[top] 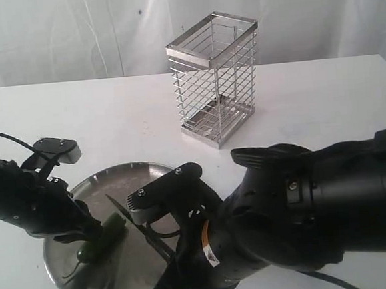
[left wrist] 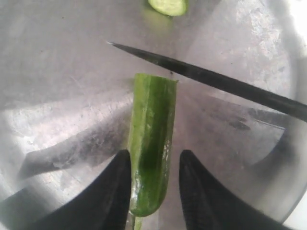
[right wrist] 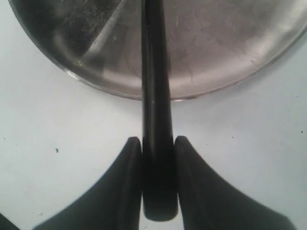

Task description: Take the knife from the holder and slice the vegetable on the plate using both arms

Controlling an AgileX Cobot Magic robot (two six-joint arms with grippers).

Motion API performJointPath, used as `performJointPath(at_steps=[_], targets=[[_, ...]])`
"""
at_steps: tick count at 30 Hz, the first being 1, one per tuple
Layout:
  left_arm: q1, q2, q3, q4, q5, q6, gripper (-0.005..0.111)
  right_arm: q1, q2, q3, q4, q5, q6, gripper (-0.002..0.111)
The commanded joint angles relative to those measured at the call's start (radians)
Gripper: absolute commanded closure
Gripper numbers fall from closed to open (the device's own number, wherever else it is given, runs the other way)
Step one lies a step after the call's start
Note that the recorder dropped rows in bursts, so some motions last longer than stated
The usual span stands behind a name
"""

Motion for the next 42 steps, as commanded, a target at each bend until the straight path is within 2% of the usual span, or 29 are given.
performJointPath(at_steps=[1, 15, 20, 31, 39, 41, 42], targets=[[-0.006, -0.021, 0.000, -0.012, -0.001, -0.008, 0.068, 0.029, -0.008, 0.002, -0.001, -0.020, 0.008, 0.108], [-0.006, -0.054, 0.000, -0.010, -0.002, -0.008, 0.068, 0.038, 0.035, 0.002, -0.036, -0.050, 0.010, 0.108], [-0.006, -0.054, 0.000, -0.010, -0.002, -0.008, 0.068, 0.038, 0.036, 0.002, -0.128, -0.052, 0.089, 0.108], [-0.006, -0.054, 0.000, -0.012, -0.004, -0.008, 0.068, 0.038, 0.089, 0.002, -0.130, -0.062, 0.089, 0.108], [-0.006, -0.054, 0.000, -0.104, -0.087, -0.008, 0.068, 0.038, 0.089, 0.002, -0.130, -0.064, 0.089, 0.108], [-0.006, -0.054, 0.000, -0.112, -0.093, -0.006, 0.072, 0.038, 0.089, 0.002, -0.130, -0.064, 0.089, 0.108], [-0.006, -0.054, 0.000, -0.113, -0.098, 0.004, 0.079, 0.038, 0.089, 0.002, -0.130, -0.064, 0.089, 0.108]])
